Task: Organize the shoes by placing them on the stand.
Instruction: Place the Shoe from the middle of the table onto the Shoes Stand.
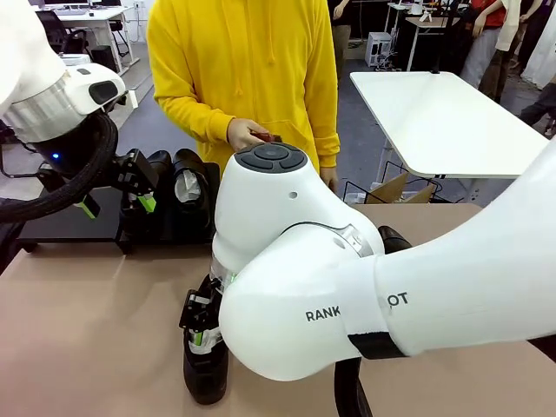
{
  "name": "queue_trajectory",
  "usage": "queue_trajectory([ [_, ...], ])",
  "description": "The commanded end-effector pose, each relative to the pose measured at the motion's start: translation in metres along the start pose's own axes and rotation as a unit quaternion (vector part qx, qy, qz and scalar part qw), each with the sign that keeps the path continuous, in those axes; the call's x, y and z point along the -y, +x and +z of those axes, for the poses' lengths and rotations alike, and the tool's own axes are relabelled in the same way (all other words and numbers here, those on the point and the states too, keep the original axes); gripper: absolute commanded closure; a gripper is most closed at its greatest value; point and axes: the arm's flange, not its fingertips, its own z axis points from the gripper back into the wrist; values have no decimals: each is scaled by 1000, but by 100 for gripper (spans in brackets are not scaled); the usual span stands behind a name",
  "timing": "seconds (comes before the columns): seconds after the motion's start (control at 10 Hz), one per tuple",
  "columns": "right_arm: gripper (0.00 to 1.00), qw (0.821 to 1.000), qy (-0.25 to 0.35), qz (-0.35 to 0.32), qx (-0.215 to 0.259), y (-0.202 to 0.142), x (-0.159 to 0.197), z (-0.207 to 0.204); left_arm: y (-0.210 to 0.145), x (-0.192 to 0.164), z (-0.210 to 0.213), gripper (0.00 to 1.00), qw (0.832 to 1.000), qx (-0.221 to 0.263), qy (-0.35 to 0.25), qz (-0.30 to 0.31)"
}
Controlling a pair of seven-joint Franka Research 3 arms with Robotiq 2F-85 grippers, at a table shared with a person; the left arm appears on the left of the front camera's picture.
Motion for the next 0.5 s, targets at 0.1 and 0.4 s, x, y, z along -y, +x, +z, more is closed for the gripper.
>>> queue_trajectory([
  [0.1,0,999,-25,23,39,-19,44,49,1,-1,2,0,1000,4,0,2],
  [0.4,0,996,-26,-23,84,-31,118,104,1,-1,2,0,1000,4,0,2],
])
